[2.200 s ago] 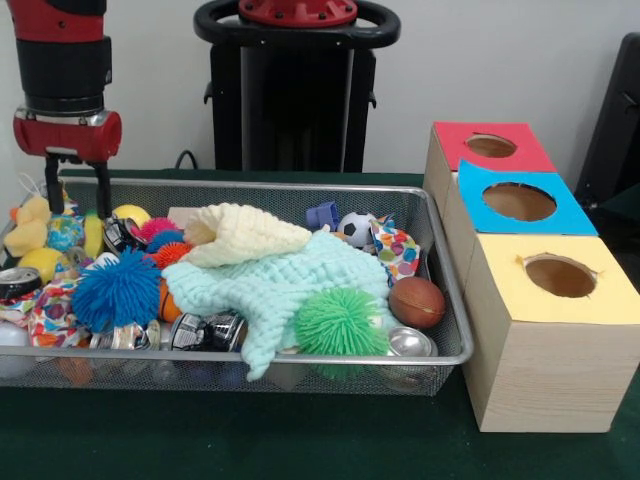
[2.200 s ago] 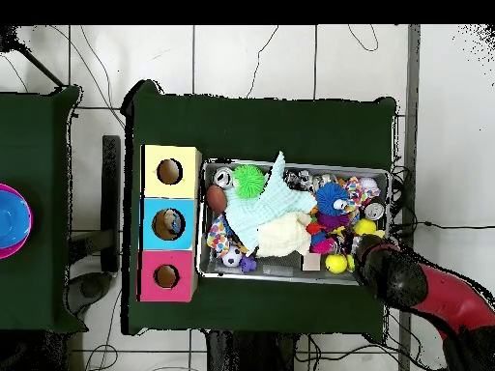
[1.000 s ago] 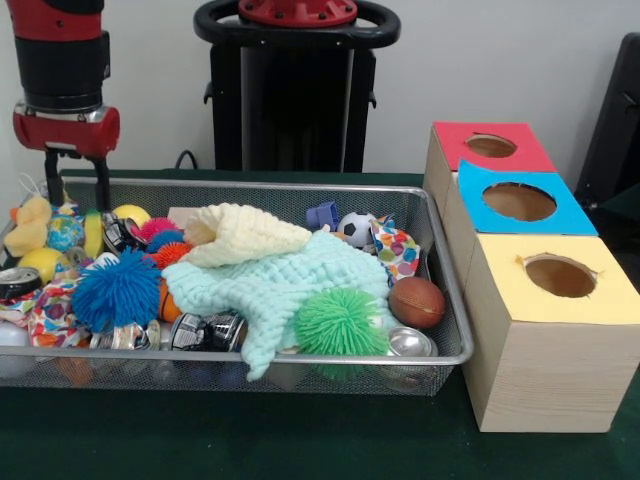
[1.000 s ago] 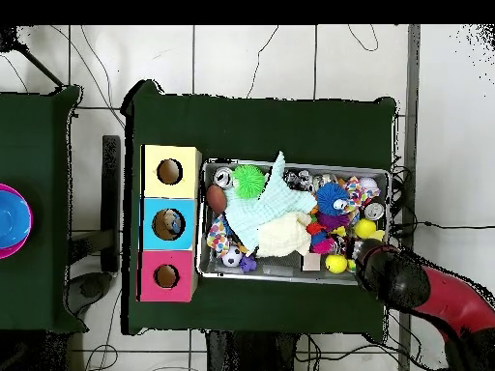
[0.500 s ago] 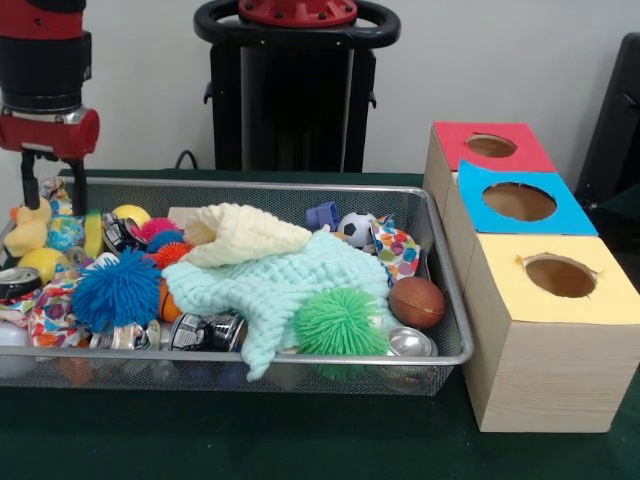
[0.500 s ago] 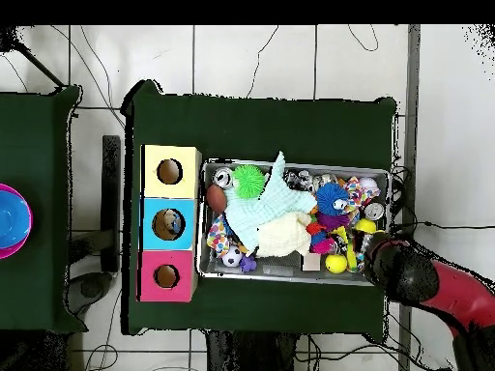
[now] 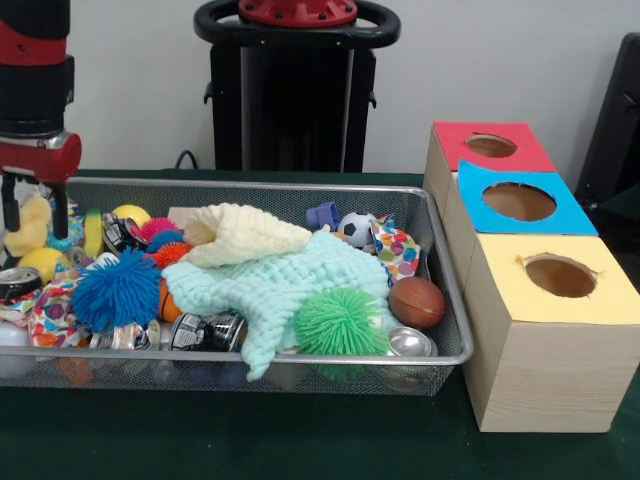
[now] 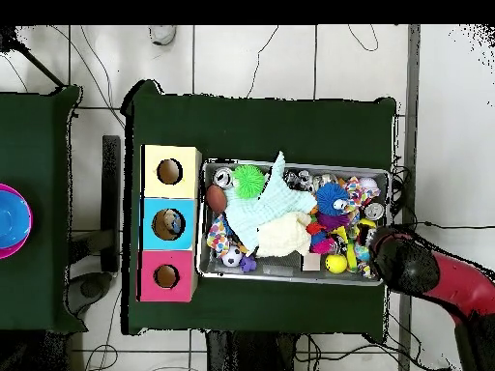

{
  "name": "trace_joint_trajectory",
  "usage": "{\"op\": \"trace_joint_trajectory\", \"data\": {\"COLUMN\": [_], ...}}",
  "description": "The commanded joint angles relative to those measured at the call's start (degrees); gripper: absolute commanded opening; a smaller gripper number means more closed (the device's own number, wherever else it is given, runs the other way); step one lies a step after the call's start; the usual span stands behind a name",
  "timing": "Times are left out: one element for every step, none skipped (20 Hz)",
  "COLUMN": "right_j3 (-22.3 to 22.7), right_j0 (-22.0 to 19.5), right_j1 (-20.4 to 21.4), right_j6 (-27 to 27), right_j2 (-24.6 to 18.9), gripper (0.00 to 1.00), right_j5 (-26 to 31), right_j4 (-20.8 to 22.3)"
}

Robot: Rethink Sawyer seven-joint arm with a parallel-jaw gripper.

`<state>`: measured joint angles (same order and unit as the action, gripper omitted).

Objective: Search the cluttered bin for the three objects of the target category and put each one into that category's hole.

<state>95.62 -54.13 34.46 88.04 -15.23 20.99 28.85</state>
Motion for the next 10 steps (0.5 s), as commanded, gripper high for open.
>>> {"op": "trace_joint_trajectory", "data": {"right_j3": [-4.8, -4.6, -4.5, -4.4, -4.6, -4.5, -4.4, -4.3, -4.0, -3.8], "right_j0": [1.9, 2.1, 2.4, 2.6, 2.8, 2.9, 3.1, 3.2, 3.4, 3.5], "right_j1": [-5.2, -5.2, -5.2, -5.2, -5.5, -5.6, -5.7, -5.7, -5.5, -5.4], "right_j6": [-0.2, 0.2, 0.6, 0.8, 1.1, 1.2, 1.4, 1.6, 1.8, 1.9], "right_j2": [0.9, 1.1, 1.3, 1.4, 1.6, 1.7, 1.8, 1.9, 1.9, 2.0], "gripper": [1.00, 1.00, 1.00, 1.00, 1.00, 1.00, 1.00, 1.00, 1.00, 1.00], "right_j5": [1.8, 1.6, 1.4, 1.3, 1.2, 1.0, 1.0, 1.0, 0.9, 1.0], "right_j4": [4.1, 4.1, 4.1, 4.1, 4.1, 4.1, 4.0, 3.9, 3.7, 3.6]}}
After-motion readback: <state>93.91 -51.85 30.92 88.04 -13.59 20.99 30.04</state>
